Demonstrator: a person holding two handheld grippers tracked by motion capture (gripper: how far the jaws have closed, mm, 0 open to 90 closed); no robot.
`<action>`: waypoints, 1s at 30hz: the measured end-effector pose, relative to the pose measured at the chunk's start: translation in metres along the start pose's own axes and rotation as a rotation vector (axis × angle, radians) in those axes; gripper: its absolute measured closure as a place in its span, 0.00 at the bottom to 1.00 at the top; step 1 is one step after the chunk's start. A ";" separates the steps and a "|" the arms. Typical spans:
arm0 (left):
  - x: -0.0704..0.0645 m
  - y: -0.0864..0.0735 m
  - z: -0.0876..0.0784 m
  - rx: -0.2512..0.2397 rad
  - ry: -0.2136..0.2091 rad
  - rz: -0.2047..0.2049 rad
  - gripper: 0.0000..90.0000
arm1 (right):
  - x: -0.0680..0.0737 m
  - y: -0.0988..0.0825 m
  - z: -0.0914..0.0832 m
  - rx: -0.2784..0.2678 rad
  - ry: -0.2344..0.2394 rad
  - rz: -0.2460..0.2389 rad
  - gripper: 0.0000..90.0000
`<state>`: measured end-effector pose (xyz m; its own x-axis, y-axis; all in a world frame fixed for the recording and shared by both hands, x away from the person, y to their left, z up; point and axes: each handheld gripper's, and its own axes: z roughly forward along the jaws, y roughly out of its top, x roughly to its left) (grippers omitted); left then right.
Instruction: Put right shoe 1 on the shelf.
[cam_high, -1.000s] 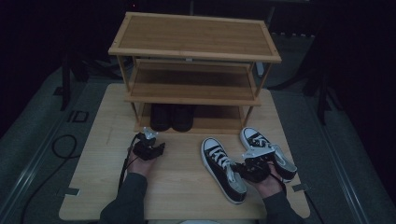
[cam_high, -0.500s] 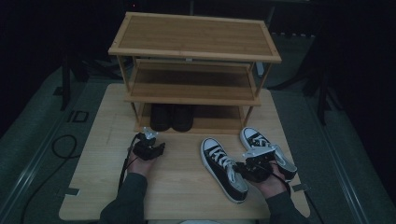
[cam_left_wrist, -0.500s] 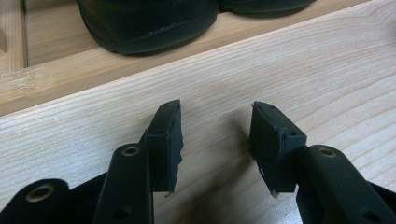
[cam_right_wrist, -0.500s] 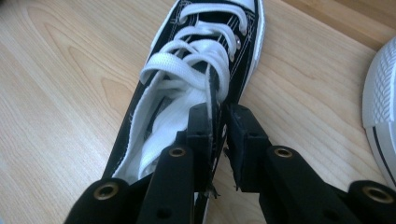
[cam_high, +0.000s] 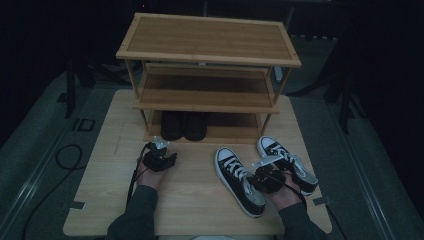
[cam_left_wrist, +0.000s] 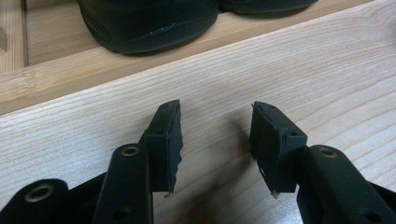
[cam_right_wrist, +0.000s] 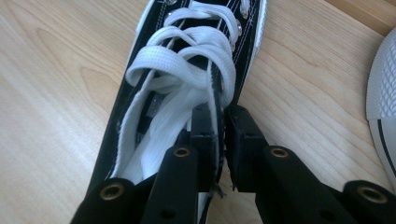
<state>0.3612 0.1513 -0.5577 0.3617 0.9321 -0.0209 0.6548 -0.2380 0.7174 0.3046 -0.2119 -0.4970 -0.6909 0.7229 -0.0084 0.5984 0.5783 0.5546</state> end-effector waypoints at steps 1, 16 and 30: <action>0.000 0.000 0.000 0.000 0.000 -0.001 0.60 | 0.000 0.001 0.004 0.009 -0.003 0.004 0.89; -0.014 0.006 -0.002 0.005 -0.033 0.020 0.67 | -0.008 0.000 0.005 -0.002 0.039 0.058 0.96; -0.036 0.023 0.012 0.001 -0.120 0.028 0.81 | -0.011 -0.002 -0.001 -0.013 0.072 0.068 0.96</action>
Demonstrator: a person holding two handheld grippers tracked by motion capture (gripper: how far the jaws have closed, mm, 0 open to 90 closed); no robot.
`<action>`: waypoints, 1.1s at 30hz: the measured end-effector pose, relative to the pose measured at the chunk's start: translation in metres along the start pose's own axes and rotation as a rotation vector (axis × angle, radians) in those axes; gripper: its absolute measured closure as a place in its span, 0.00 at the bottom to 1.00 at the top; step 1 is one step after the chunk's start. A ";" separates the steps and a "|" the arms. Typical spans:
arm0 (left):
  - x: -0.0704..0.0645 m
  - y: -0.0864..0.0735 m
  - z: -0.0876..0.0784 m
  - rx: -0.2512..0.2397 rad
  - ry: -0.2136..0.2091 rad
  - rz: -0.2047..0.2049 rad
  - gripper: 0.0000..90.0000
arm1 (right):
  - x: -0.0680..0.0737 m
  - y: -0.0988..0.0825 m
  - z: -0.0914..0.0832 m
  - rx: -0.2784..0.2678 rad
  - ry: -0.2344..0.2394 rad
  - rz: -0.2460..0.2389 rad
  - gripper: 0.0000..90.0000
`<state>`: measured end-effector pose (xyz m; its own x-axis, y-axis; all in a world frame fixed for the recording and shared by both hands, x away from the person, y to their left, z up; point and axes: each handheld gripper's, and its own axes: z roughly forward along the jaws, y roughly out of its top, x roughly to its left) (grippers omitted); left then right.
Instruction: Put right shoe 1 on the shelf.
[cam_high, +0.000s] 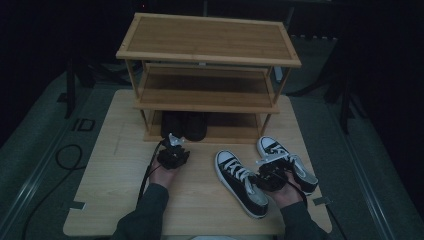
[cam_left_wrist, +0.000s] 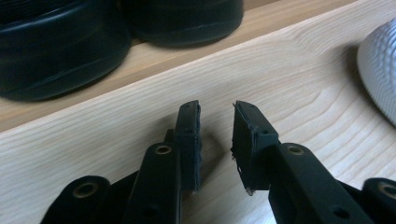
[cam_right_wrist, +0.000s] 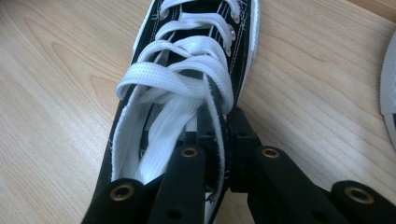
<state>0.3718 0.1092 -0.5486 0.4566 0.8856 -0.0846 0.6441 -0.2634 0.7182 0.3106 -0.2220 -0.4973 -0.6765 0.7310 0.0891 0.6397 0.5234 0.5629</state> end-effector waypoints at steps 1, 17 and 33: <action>-0.003 0.002 0.002 -0.010 -0.006 0.004 0.81 | 0.000 0.000 -0.001 -0.004 0.002 0.004 0.96; -0.035 0.026 0.034 -0.025 0.004 0.052 1.00 | -0.004 -0.008 -0.012 -0.024 0.006 0.023 0.96; -0.048 0.044 0.065 -0.086 0.053 0.022 1.00 | -0.005 -0.013 -0.012 -0.032 0.012 0.040 0.96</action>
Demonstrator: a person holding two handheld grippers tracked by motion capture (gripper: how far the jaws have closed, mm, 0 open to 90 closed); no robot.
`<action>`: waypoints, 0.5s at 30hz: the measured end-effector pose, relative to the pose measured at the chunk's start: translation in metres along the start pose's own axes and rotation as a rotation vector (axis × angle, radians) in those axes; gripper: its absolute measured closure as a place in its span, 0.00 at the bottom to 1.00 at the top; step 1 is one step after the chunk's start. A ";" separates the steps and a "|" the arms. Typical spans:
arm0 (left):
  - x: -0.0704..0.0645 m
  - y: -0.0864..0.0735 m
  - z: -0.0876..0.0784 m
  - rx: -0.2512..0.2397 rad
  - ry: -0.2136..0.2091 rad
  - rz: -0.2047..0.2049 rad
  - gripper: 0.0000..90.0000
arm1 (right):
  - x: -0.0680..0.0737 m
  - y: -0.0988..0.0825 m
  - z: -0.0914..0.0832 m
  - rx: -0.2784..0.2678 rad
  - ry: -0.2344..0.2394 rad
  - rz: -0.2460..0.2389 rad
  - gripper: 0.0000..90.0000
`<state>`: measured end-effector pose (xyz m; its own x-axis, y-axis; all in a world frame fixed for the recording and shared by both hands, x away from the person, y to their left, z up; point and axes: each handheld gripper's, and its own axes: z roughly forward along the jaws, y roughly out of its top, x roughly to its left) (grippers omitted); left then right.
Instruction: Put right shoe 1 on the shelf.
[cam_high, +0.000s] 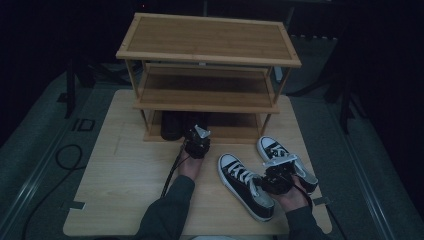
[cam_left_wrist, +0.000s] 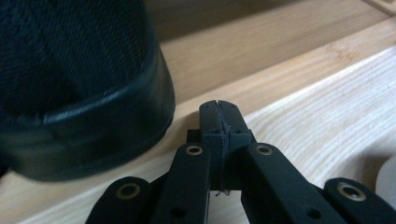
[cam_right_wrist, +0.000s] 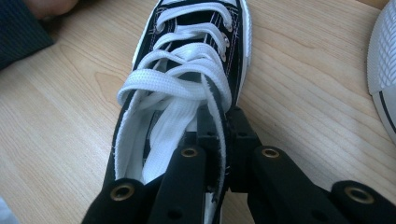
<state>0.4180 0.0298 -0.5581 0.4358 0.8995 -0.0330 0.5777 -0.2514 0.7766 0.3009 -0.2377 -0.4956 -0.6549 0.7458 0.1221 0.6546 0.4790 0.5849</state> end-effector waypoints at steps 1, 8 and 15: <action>0.000 0.001 0.002 -0.001 0.002 -0.004 1.00 | 0.000 0.000 0.000 -0.001 0.000 0.000 0.96; -0.004 0.005 0.004 -0.015 -0.007 -0.001 1.00 | 0.000 0.000 -0.001 -0.004 0.006 0.007 0.96; -0.002 0.009 0.008 -0.017 0.021 -0.022 1.00 | 0.000 0.000 -0.001 -0.007 0.012 0.010 0.96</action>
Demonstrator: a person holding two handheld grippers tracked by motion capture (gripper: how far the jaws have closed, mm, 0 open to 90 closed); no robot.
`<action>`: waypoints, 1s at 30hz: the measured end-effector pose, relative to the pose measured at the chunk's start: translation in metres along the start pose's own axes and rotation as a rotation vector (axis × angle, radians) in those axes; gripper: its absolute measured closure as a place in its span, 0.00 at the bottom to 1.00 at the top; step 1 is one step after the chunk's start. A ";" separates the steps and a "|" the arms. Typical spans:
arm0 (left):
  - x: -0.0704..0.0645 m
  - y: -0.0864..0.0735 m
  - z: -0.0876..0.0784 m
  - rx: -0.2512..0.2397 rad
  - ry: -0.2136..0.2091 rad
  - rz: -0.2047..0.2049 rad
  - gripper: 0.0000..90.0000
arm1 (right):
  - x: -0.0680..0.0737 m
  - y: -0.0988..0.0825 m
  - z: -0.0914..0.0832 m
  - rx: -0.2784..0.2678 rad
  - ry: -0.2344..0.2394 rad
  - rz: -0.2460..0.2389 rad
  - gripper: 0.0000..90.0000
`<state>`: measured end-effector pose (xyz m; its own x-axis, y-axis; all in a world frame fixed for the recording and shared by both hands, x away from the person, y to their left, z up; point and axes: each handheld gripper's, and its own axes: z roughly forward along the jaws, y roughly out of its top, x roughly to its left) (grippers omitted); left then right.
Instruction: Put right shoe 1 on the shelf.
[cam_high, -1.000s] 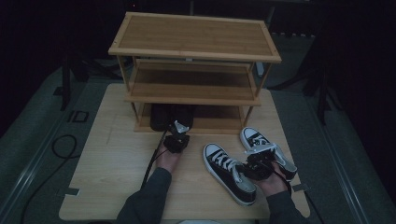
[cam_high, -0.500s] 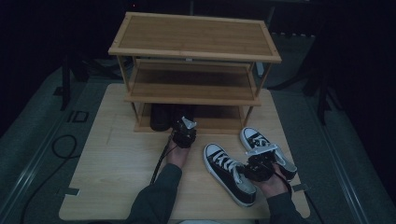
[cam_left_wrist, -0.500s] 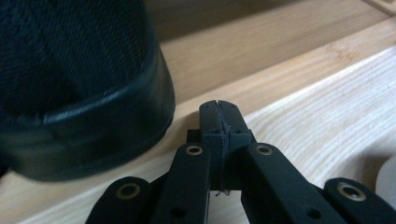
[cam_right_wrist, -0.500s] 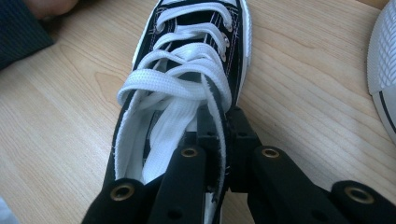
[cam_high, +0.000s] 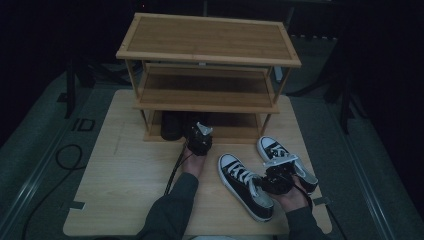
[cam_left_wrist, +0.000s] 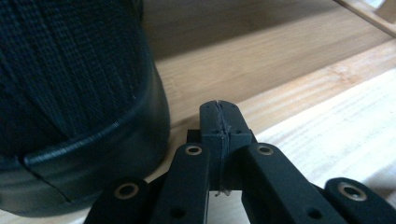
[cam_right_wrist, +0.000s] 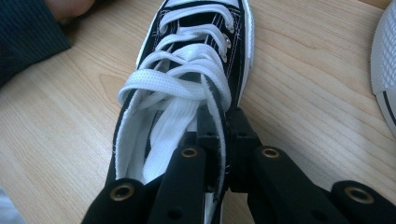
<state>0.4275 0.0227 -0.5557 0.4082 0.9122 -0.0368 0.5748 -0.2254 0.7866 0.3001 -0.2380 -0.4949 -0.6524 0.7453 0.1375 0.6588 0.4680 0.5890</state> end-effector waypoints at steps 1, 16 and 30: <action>0.000 0.001 0.001 0.003 0.002 0.000 1.00 | 0.000 0.000 0.000 0.000 0.000 0.001 0.96; -0.001 0.008 0.014 0.000 0.077 0.005 0.98 | -0.001 0.003 -0.013 -0.022 0.040 -0.005 0.96; 0.001 0.009 0.016 0.010 0.079 0.007 1.00 | -0.004 0.010 -0.029 -0.060 0.039 -0.011 0.97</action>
<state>0.4441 0.0158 -0.5580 0.3552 0.9346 0.0178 0.5792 -0.2350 0.7806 0.2987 -0.2503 -0.4664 -0.6742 0.7207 0.1613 0.6286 0.4455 0.6375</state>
